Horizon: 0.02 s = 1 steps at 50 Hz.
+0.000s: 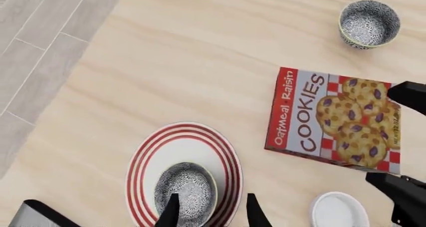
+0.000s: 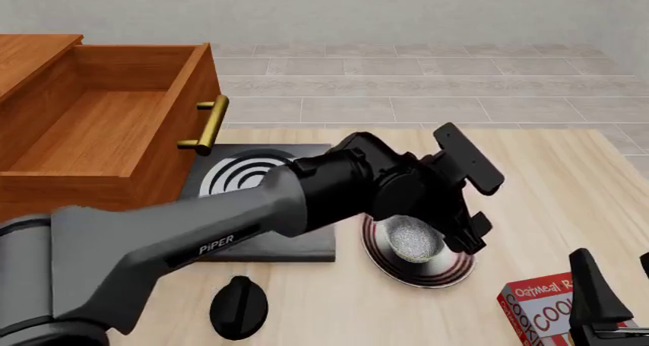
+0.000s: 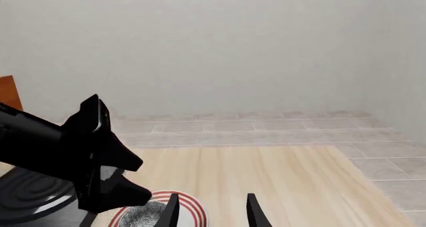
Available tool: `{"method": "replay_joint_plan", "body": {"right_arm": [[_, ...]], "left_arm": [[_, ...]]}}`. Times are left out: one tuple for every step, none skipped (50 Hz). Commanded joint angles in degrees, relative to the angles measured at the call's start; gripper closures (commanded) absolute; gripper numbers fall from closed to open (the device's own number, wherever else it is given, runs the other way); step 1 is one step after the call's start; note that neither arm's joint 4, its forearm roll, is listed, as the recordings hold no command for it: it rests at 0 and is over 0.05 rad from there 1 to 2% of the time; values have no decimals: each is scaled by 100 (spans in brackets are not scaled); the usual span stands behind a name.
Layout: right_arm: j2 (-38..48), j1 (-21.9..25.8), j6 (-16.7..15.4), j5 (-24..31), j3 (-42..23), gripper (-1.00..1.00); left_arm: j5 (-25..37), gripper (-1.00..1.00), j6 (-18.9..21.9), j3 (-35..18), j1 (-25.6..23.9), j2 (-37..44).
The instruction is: Pick the akita bowl in the top layer of the wooden cabinet and place it on the plate.
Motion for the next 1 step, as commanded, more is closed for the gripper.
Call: {"method": "replay_joint_plan", "body": {"right_arm": [[0,26,-44,1,-17,-100]], "left_arm": [[10,-100,13,60,92,-245]]}}
